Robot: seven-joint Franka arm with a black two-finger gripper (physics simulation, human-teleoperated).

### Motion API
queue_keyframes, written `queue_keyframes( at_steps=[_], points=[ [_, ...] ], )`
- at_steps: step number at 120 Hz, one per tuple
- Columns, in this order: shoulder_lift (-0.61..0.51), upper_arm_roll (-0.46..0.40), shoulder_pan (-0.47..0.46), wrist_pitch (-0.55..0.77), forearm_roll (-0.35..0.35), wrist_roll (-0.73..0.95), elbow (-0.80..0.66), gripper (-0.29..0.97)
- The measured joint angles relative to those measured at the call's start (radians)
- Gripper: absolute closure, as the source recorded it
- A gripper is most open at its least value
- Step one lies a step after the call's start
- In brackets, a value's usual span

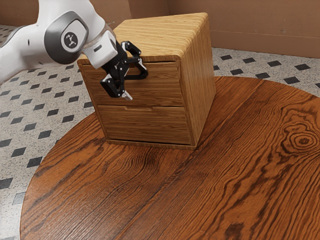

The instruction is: Pull the drawer handle with one arm to open the drawer

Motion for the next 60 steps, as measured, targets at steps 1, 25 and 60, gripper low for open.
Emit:
queue_keyframes(
  at_steps=[1,25,60],
  points=[
    [-0.001,0.001,0.000,0.000,0.000,0.000,0.000,-0.14],
    [-0.003,0.010,0.002,0.000,0.001,0.000,0.013,0.00],
    [-0.008,0.017,0.005,-0.003,0.004,-0.001,0.016,0.00]
  ],
)
